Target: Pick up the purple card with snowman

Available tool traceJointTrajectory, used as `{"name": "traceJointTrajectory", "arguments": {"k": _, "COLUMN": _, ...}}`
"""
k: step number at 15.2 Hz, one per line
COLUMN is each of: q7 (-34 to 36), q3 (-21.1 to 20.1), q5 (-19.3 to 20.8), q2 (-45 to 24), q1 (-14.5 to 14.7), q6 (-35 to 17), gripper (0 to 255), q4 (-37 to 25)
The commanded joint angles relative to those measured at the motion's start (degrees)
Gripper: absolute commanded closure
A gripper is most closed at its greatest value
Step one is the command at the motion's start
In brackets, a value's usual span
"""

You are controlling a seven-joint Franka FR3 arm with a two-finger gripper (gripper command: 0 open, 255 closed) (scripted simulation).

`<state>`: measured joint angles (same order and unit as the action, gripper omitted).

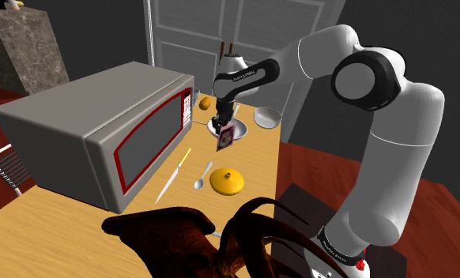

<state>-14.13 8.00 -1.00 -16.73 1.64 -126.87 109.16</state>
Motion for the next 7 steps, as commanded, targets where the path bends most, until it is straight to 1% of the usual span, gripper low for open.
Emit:
{"name": "traceJointTrajectory", "arguments": {"k": 1, "q7": 0.1, "q3": 0.0, "q5": 0.2, "q2": 0.9, "q1": 0.1, "q6": 1.4, "gripper": 255, "q4": -0.5}}
{"name": "traceJointTrajectory", "arguments": {"k": 5, "q7": 0.2, "q3": 0.1, "q5": 0.4, "q2": 2.2, "q1": 0.1, "q6": 4.1, "gripper": 255, "q4": -1.9}}
{"name": "traceJointTrajectory", "arguments": {"k": 7, "q7": 0.2, "q3": 0.1, "q5": 0.4, "q2": 2.3, "q1": 0.1, "q6": 4.2, "gripper": 255, "q4": -1.9}}
